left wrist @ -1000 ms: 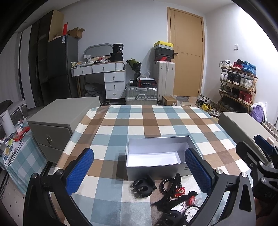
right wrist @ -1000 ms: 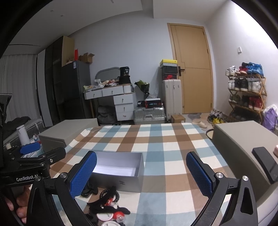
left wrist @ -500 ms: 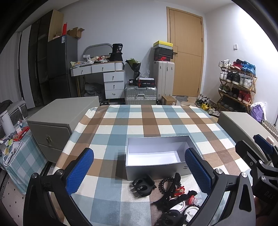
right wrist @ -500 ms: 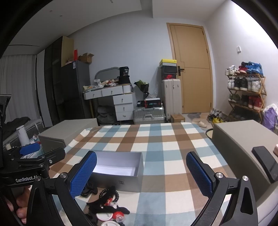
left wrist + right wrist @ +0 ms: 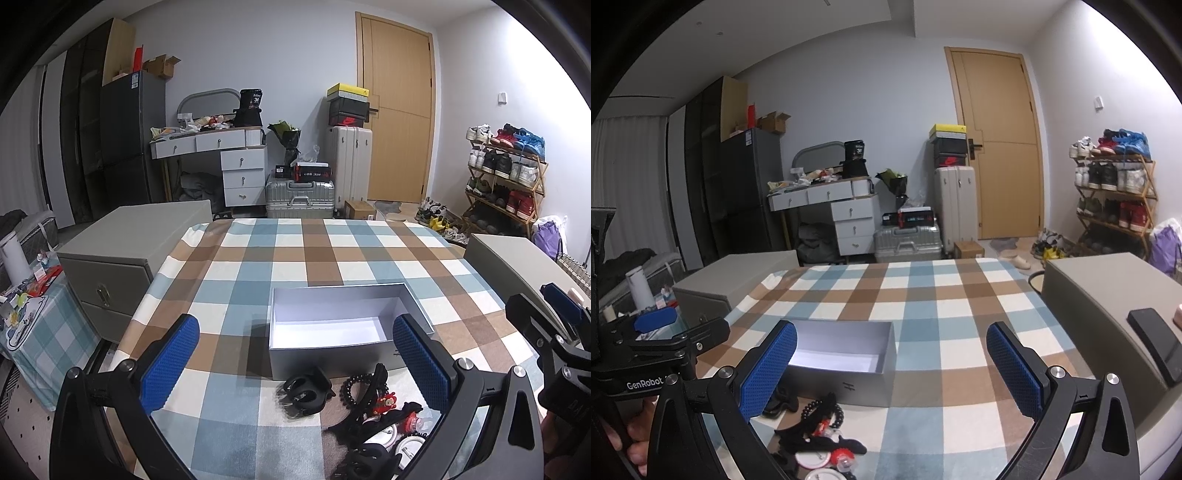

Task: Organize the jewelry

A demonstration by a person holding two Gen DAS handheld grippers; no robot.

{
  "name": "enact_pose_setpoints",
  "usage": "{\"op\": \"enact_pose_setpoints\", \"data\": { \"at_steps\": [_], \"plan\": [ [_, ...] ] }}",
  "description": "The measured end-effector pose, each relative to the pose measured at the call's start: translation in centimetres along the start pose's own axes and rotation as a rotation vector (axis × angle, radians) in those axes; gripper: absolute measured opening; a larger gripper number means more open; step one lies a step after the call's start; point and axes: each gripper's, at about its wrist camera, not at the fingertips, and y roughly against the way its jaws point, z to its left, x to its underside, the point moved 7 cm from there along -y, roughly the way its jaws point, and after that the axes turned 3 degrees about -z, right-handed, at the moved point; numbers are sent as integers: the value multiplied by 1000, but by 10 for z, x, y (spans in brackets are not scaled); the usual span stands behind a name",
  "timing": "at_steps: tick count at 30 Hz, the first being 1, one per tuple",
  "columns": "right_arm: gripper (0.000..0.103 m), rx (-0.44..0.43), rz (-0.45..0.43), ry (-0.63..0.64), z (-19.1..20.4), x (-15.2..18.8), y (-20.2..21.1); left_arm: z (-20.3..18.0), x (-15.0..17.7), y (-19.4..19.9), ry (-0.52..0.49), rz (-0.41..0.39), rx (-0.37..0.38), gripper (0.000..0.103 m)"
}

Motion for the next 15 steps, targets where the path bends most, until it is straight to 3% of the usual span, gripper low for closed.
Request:
{"op": "enact_pose_setpoints", "data": {
  "at_steps": [15],
  "plan": [
    [103,-4,10,-3,-2,3,-2,4,3,-3,7,15,7,102]
  ]
}}
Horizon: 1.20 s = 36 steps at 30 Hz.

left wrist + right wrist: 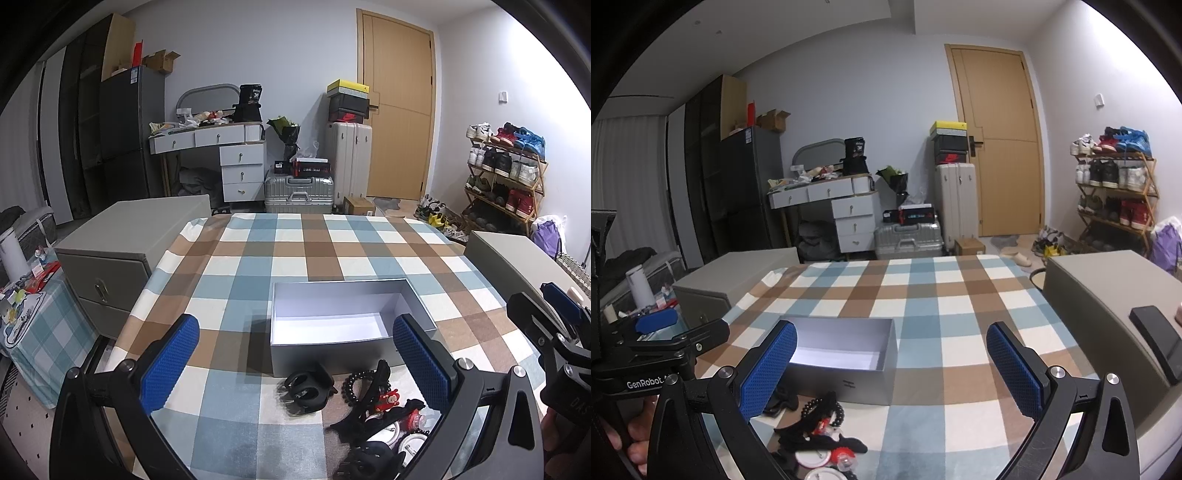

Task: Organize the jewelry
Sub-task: 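Lower the left tool onto the black claw hair clip and close on it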

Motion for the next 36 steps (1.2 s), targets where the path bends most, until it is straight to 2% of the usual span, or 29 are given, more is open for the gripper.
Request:
{"op": "enact_pose_setpoints", "data": {
  "at_steps": [6,17,23,26,31,34,36],
  "plan": [
    [103,3,9,11,0,1,-5,6,14,-10,7,45,37,102],
    [103,5,71,13,0,19,-27,18,60,-41,55,233,127,102],
    [103,-1,99,11,1,27,-38,12,69,-52,90,300,214,101],
    [103,-3,113,8,2,31,-43,10,71,-57,91,317,225,100],
    [103,-5,133,8,2,37,-50,5,75,-66,93,349,246,91],
    [103,-7,145,5,2,41,-53,4,79,-73,101,386,250,78],
    [103,-12,153,2,1,43,-55,4,82,-75,119,408,265,59]
  ]
}}
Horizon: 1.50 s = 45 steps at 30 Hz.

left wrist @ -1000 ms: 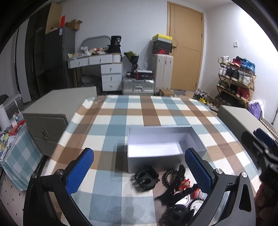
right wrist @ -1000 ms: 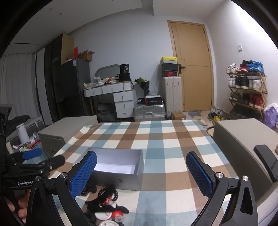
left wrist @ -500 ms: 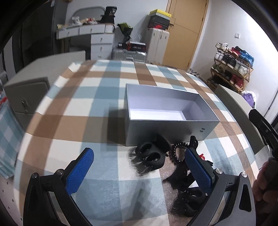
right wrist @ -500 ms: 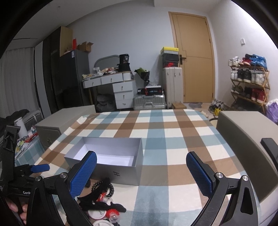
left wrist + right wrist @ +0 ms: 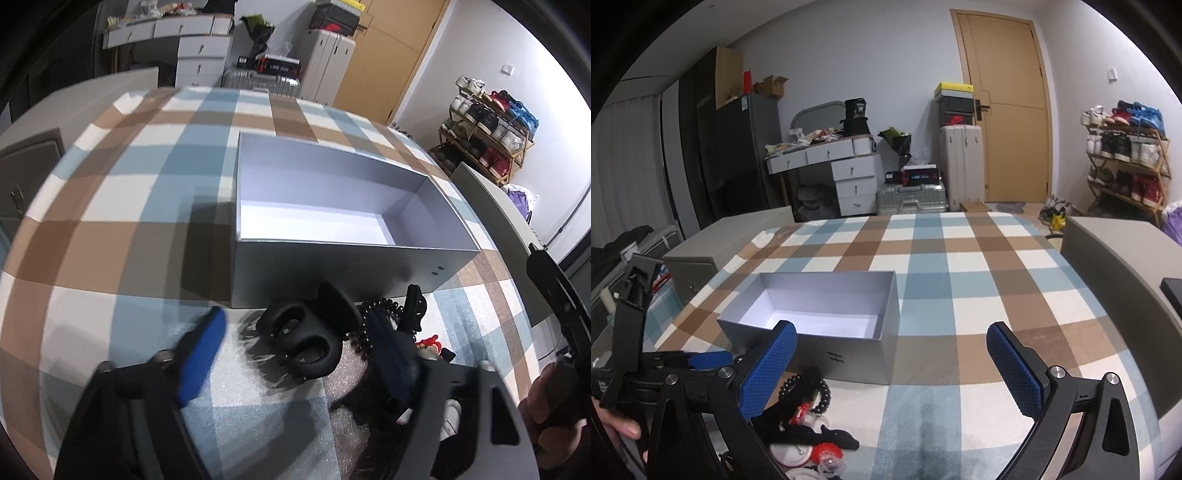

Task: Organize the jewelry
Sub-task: 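Lower the left tool onto the black claw hair clip and close on it, then carry the claw clip into the grey box with the left tool while the right tool grasps the black barrette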

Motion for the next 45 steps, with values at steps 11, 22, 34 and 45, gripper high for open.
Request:
{"op": "enact_pose_setpoints", "data": {
  "at_steps": [11,22,34,45],
  "plan": [
    [103,-134,101,-43,8,15,-12,-4,4,4,-42,20,9,50],
    [102,-289,250,-57,46,35,-22,2,2,22,-57,-23,-16,50],
    [69,-262,395,-42,65,54,-57,10,2,30,-41,-31,13,50],
    [24,-217,398,-34,64,57,-61,11,4,34,-53,-50,18,50]
  ]
}}
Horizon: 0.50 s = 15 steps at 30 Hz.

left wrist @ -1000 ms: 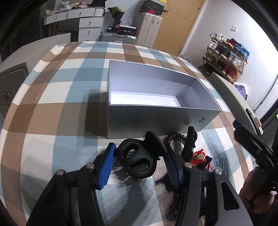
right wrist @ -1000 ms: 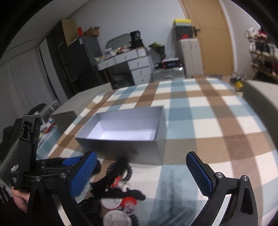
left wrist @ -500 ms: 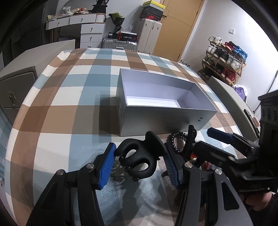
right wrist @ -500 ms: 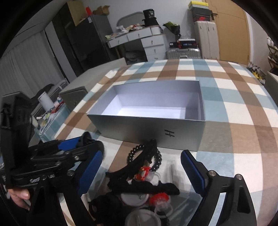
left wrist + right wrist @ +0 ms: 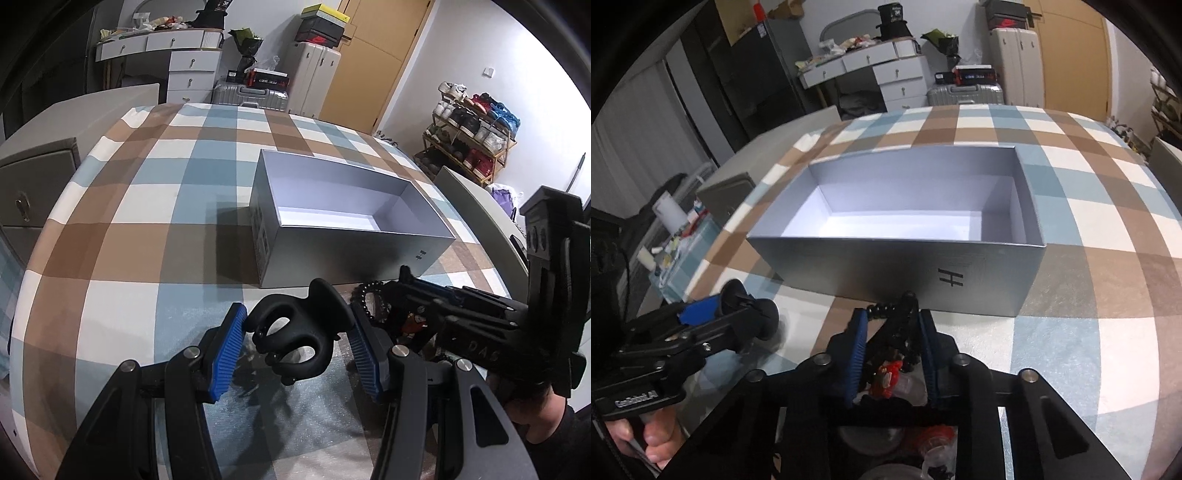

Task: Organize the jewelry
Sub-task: 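Carry the claw clip into the grey box with the left tool while the right tool grasps the black barrette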

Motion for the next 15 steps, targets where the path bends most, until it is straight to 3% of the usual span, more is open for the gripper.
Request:
{"op": "enact_pose_setpoints", "data": {
  "at_steps": [7,15],
  "plan": [
    [16,-38,-74,12,6,-9,16,0,-1,7,-10,-15,-22,50],
    [14,-72,-147,-1,8,-18,35,-9,-6,16,-33,-37,-42,50]
  ]
}}
